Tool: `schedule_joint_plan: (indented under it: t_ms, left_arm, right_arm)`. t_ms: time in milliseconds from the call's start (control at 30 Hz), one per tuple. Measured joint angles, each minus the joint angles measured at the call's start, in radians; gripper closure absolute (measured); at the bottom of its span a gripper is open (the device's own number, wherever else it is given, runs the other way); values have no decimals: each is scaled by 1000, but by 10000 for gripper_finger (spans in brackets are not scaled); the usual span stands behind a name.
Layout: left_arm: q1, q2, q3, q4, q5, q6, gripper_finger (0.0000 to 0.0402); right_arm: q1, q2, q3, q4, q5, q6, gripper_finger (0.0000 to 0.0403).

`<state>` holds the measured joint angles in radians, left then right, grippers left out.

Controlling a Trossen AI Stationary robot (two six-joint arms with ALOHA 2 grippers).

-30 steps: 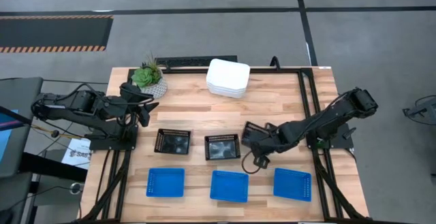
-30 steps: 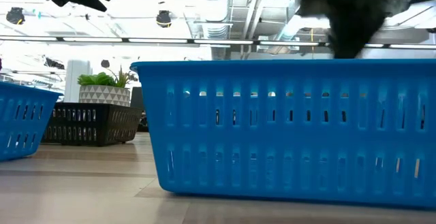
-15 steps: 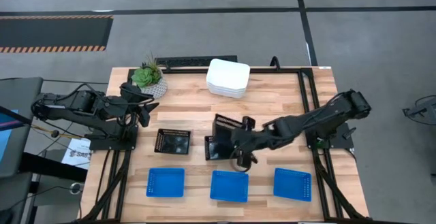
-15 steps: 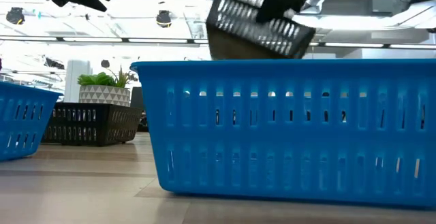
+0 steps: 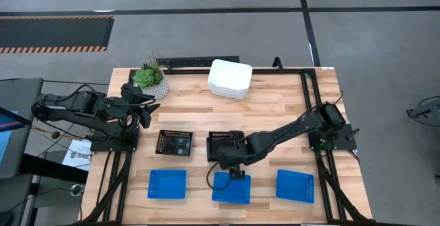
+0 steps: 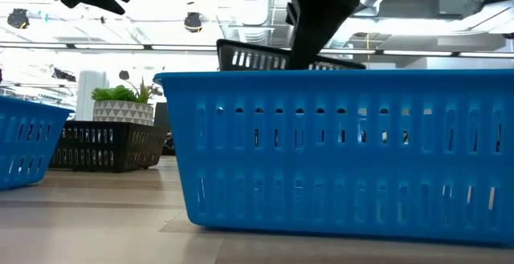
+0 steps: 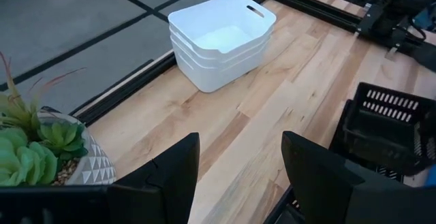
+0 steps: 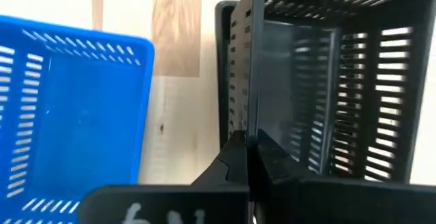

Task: Stack baskets by color
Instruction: Stack the right black bin on the middle black bin

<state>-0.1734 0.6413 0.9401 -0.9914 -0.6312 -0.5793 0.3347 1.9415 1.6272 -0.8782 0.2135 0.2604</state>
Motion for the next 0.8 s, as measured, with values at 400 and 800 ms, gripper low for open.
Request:
schedule_joint_plan:
  t_ms: [400, 800]
  left_arm:
    - [0, 0, 0, -5, 0, -1, 204]
    - [0, 0, 0, -6, 0, 6, 204]
  right_arm:
    - [-19, 73, 7, -8, -56, -7, 392]
    - [-93, 75, 3, -60, -54, -4, 327]
